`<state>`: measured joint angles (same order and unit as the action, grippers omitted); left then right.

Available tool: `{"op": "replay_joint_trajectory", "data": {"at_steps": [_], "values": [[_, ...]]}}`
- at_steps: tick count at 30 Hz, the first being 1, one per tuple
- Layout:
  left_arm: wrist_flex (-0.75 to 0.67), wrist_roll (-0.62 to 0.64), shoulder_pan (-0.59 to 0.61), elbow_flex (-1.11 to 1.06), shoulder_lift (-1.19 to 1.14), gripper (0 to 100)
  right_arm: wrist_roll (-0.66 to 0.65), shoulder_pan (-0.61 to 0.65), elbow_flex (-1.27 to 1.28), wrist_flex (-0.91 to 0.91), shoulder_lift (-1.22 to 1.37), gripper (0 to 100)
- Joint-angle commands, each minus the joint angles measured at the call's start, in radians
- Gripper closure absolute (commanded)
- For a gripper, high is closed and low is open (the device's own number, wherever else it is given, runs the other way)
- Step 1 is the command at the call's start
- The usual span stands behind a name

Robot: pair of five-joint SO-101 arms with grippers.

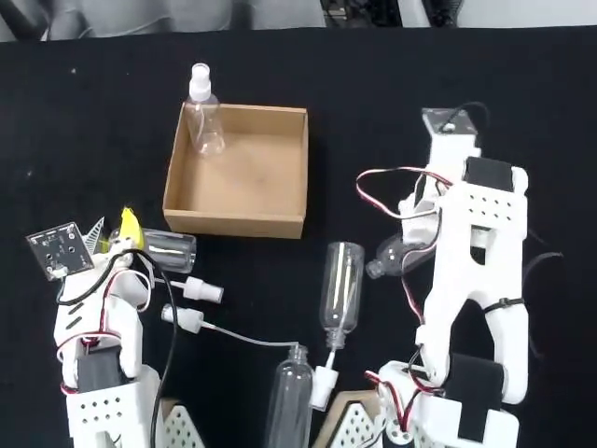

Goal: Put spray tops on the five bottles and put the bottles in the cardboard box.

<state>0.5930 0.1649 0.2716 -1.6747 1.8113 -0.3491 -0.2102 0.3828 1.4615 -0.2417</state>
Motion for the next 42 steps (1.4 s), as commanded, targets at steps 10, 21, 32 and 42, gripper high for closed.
{"op": "replay_joint_trajectory", "data": {"at_steps": [10, 21, 32, 42], "values": [[-0.021, -0.011, 0.01, -0.025, 0.006, 88, -0.356, 0.032, -0.004, 0.009, -0.041, 82.2], [-0.021, -0.012, 0.01, -0.025, 0.006, 88, -0.666, 0.032, 0.033, 0.011, -0.042, 81.9], [-0.021, -0.012, 0.01, -0.025, 0.006, 88, -0.844, 0.034, 0.028, 0.0, -0.041, 81.6], [-0.021, -0.012, 0.01, -0.025, 0.006, 88, -1.046, 0.035, 0.036, 0.0, -0.041, 64.1]]}}
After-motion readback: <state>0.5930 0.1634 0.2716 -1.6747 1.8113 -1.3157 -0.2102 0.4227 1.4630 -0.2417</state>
